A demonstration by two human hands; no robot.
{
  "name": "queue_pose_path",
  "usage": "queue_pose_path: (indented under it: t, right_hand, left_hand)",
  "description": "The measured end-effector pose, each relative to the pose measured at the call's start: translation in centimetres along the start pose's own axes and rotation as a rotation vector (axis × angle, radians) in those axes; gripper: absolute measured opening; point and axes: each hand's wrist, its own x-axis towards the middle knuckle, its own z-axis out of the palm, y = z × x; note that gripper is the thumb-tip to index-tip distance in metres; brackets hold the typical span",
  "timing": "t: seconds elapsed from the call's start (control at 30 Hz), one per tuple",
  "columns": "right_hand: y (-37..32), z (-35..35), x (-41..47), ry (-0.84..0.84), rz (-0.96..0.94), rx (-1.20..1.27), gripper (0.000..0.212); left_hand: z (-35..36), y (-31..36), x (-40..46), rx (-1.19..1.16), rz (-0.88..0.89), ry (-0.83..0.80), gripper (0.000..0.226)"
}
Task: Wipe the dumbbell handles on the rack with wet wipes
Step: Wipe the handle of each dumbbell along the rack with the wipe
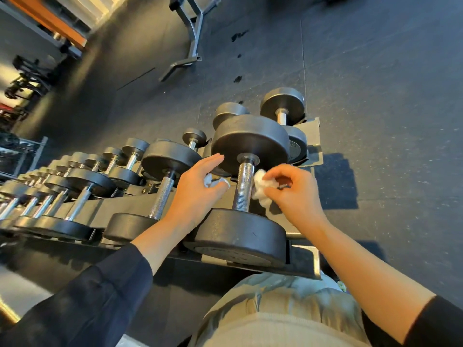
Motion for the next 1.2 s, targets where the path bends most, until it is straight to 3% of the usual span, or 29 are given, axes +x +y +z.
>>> queue_pose_path:
  t: [0.07, 0.2, 0.37, 0.5, 0.57, 0.7, 0.8, 1.03, 1.2]
  right_hand:
    - [0.0, 0.1, 0.7, 0.027, -0.038, -0.022, 0.026]
    - [-0.1, 0.7, 0.4, -0.136, -0.017, -0.084, 0.015]
    - [-0.4, 0.5, -1.1, -0.280, 0.020, 0.045, 0.012]
    - [-1.2, 0.1, -1.2, -0.359, 0.033, -0.044, 0.007]
    - [-1.7, 0.2, -1.4, -0.290, 0.018, -0.059, 0.007]
    - [-2.6, 0.2, -2.0, 0.042, 0.017, -0.075, 0.018]
    - [-3.3, -0.5, -2.8, 0.190, 0.024, -0.113, 0.023]
    - [-5.3, -4.0, -4.7, 0.402, 0.008, -0.223, 0.014]
    - [-7.8, -6.9, -3.3, 0.445, -0.077, -0.241, 0.012]
  left_hand:
    - [0.0, 0.1, -0.1, -0.003, 0.004, 0.004, 0.051]
    - [0.1, 0.4, -0.2, -0.005, 0.002, -0.003, 0.051]
    - [0.2, 0.2, -0.2, -0.021, 0.019, -0.007, 0.051]
    - [0.3, 0.1, -0.3, -0.042, 0.072, 0.006, 0.050]
    - [0.3, 0.0, -0.4, -0.029, 0.103, 0.019, 0.050]
    - [0.2, -0.4, -0.5, -0.006, 0.193, 0.029, 0.050]
    - [0.2, -1.1, -0.3, -0.022, 0.285, 0.026, 0.048]
    - [-0.4, -0.6, 0.8, -0.066, 0.431, 0.000, 0.050]
    - [-0.1, 4.9, 1.8, -0.076, 0.530, 0.006, 0.048]
